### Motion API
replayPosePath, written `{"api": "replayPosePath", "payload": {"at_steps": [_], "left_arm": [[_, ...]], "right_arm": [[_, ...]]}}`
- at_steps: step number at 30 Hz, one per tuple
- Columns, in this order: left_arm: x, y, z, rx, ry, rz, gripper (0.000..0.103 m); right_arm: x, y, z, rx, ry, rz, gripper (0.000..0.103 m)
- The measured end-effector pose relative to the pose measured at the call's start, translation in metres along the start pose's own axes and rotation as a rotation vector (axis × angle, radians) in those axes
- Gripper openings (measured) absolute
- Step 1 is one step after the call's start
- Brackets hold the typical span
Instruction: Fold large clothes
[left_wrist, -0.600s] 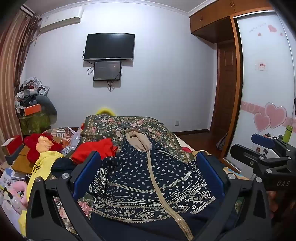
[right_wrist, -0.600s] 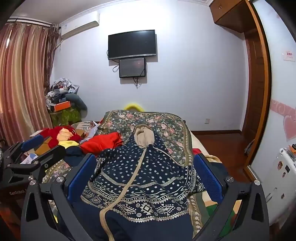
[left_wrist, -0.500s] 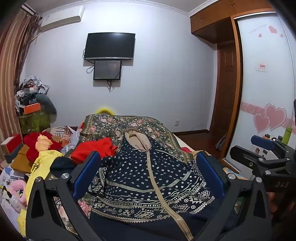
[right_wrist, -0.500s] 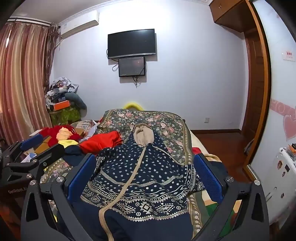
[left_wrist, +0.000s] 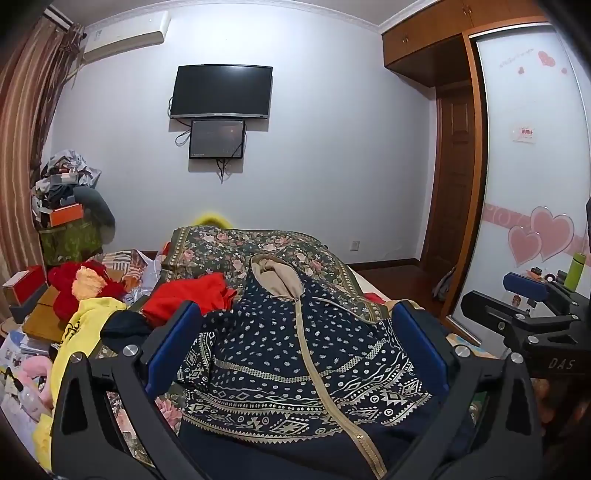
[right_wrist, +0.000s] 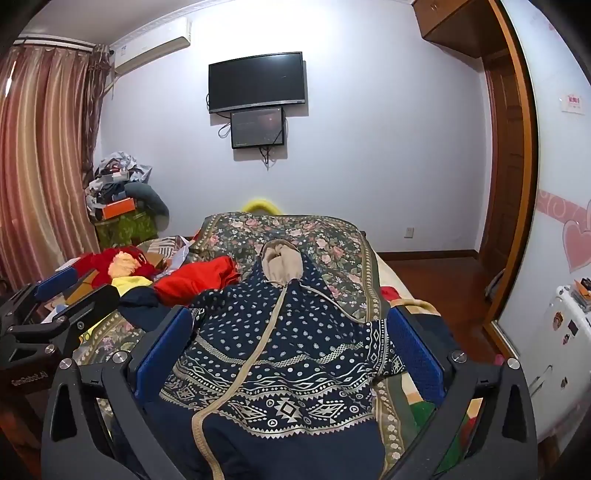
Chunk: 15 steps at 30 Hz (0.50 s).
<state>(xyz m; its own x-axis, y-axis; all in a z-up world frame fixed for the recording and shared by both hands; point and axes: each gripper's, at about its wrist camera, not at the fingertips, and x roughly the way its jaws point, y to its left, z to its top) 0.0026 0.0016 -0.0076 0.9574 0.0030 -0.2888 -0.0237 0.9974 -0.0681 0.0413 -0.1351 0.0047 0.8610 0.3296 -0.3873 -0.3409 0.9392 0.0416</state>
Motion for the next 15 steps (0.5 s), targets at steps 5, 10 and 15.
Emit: {"api": "replayPosePath", "payload": {"at_steps": [5,10,15], "left_arm": [[0.0004,0.0009,0.0000,-0.003,0.001,0.002,0.103],[-0.0004,0.0041,-0.0012,-0.008,0.007,0.005,0.103],[0.0011,0.0054,-0.0019,-0.012,0.012,0.005,0.103]], "right_arm": [[0.0013,-0.0005,-0.0003,0.003,0.004,0.007,0.103],[0.0007,0.0017,0.0000,-0.001,0.006,0.012,0.103],[0.0006,0.0027,0.0011,-0.003,0.008,0.016,0.103]]}}
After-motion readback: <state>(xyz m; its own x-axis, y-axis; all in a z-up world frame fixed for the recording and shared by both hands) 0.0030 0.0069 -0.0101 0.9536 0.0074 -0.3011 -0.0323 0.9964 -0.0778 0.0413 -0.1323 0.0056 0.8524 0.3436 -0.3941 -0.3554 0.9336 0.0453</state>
